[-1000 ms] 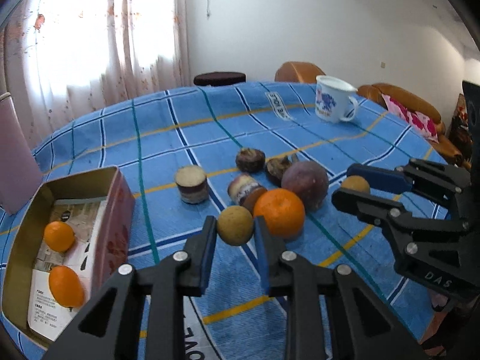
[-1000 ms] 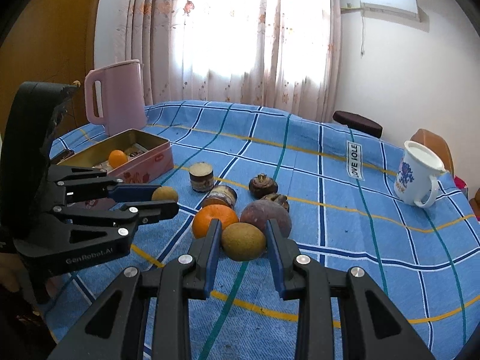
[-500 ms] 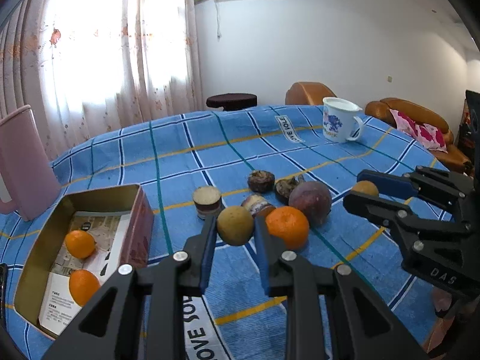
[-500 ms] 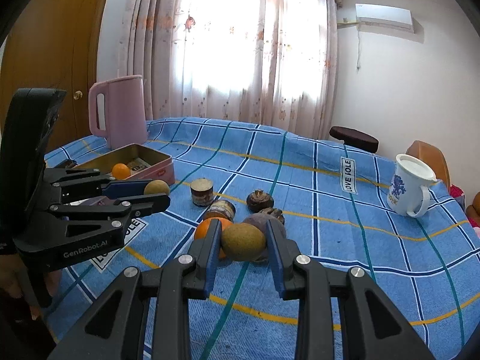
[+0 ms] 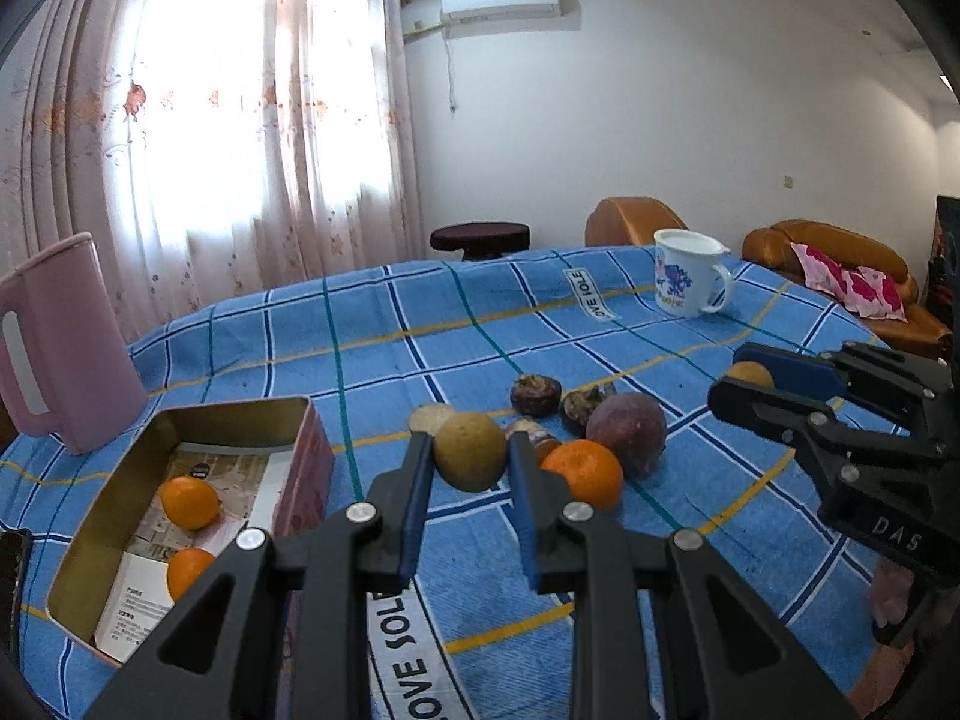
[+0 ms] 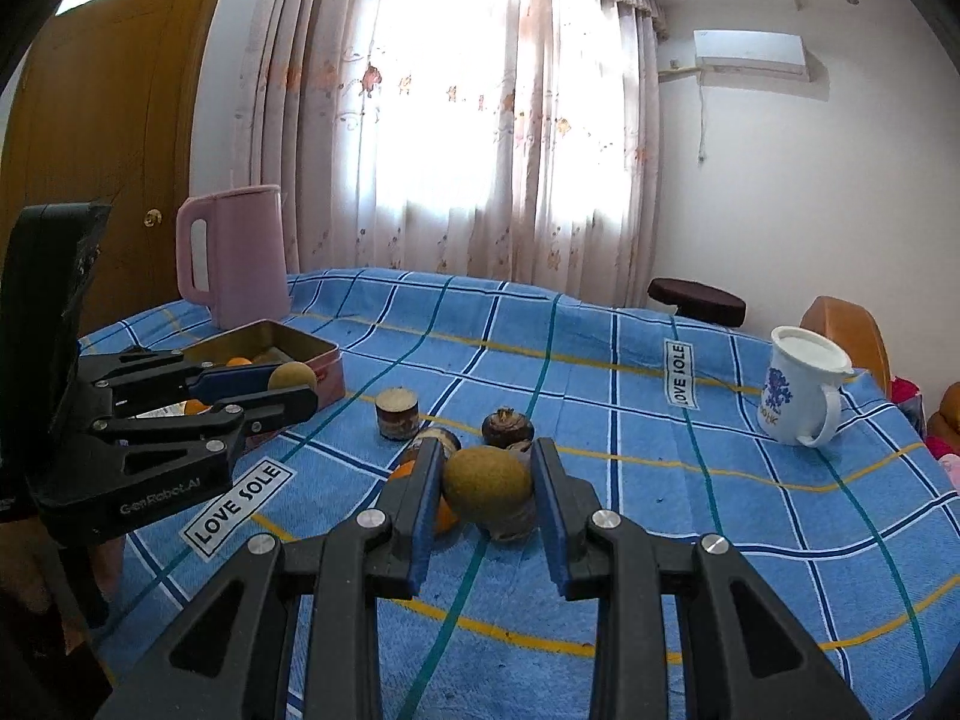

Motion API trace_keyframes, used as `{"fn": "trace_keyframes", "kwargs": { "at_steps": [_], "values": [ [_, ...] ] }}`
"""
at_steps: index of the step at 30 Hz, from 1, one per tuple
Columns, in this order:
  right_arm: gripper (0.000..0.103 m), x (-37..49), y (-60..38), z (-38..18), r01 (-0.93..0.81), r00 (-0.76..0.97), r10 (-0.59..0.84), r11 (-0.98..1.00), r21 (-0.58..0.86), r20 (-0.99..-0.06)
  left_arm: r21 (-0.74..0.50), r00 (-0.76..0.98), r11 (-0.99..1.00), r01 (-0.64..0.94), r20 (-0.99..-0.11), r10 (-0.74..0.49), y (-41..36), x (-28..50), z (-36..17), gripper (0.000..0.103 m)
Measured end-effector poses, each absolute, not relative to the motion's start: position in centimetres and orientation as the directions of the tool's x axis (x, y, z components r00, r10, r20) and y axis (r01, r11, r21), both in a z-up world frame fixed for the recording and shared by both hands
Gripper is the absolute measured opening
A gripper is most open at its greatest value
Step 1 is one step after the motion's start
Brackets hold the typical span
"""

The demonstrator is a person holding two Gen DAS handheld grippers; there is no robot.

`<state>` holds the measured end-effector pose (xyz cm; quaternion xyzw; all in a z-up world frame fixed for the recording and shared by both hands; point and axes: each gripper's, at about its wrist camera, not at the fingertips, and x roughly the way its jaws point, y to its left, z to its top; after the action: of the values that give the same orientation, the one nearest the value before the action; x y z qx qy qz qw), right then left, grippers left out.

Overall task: Organize fruits
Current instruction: 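Carry the kiwi and the small yellow fruit over the tin box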

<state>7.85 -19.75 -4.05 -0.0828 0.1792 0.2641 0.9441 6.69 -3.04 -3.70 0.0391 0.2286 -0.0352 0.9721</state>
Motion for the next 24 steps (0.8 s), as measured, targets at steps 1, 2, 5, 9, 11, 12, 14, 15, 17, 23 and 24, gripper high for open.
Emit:
{"fn": "trace_keyframes", "kwargs": {
  "at_steps": [1, 2, 5, 9, 11, 12, 14, 15, 17, 23, 24],
  "values": [
    [0.031, 7.7, -19.8, -4.0, -0.526, 0.800, 0.468, 0.848, -0.065, -0.374, 0.061, 0.896, 0.995, 0.085, -0.442, -0.049, -3.0, 6.6, -3.6, 0.027],
    [0.031, 7.5, -19.8, -3.9, -0.524, 0.805, 0.467, 0.849, -0.069, -0.365, 0.061, 0.898, 0.995, 0.083, -0.437, -0.048, -3.0, 6.5, -3.6, 0.027],
    [0.031, 7.1, -19.8, -3.7, -0.516, 0.818, 0.462, 0.852, -0.083, -0.343, 0.056, 0.904, 0.995, 0.077, -0.425, -0.046, -2.8, 6.3, -3.5, 0.027],
    [0.031, 6.6, -19.9, -3.5, -0.516, 0.826, 0.467, 0.852, -0.089, -0.316, 0.047, 0.909, 0.996, 0.073, -0.414, -0.047, -2.5, 6.0, -3.3, 0.027],
    [0.031, 6.6, -19.8, -3.4, -0.516, 0.827, 0.468, 0.852, -0.091, -0.312, 0.043, 0.910, 0.996, 0.073, -0.412, -0.049, -2.5, 5.9, -3.3, 0.027],
    [0.031, 6.7, -19.6, -3.4, -0.517, 0.826, 0.468, 0.851, -0.092, -0.315, 0.042, 0.910, 0.996, 0.073, -0.411, -0.049, -2.4, 5.8, -3.3, 0.027],
    [0.031, 6.9, -19.4, -3.4, -0.520, 0.822, 0.470, 0.849, -0.088, -0.323, 0.038, 0.910, 0.997, 0.071, -0.411, -0.049, -2.2, 5.7, -3.3, 0.027],
    [0.031, 6.9, -19.3, -3.4, -0.524, 0.818, 0.474, 0.848, -0.084, -0.325, 0.033, 0.911, 0.997, 0.070, -0.409, -0.050, -2.0, 5.6, -3.2, 0.027],
    [0.031, 6.9, -18.8, -3.1, -0.536, 0.810, 0.485, 0.840, -0.080, -0.331, 0.032, 0.912, 0.997, 0.067, -0.408, -0.049, -1.7, 5.4, -3.0, 0.027],
    [0.031, 7.2, -16.1, -2.1, -0.591, 0.775, 0.534, 0.802, -0.089, -0.338, 0.014, 0.914, 1.000, 0.028, -0.406, -0.020, 0.3, 5.0, -2.5, 0.027],
    [0.031, 7.3, -15.7, -2.1, -0.601, 0.767, 0.543, 0.795, -0.087, -0.341, 0.010, 0.914, 1.000, 0.018, -0.406, -0.012, 0.8, 4.9, -2.4, 0.027]
  ]
}}
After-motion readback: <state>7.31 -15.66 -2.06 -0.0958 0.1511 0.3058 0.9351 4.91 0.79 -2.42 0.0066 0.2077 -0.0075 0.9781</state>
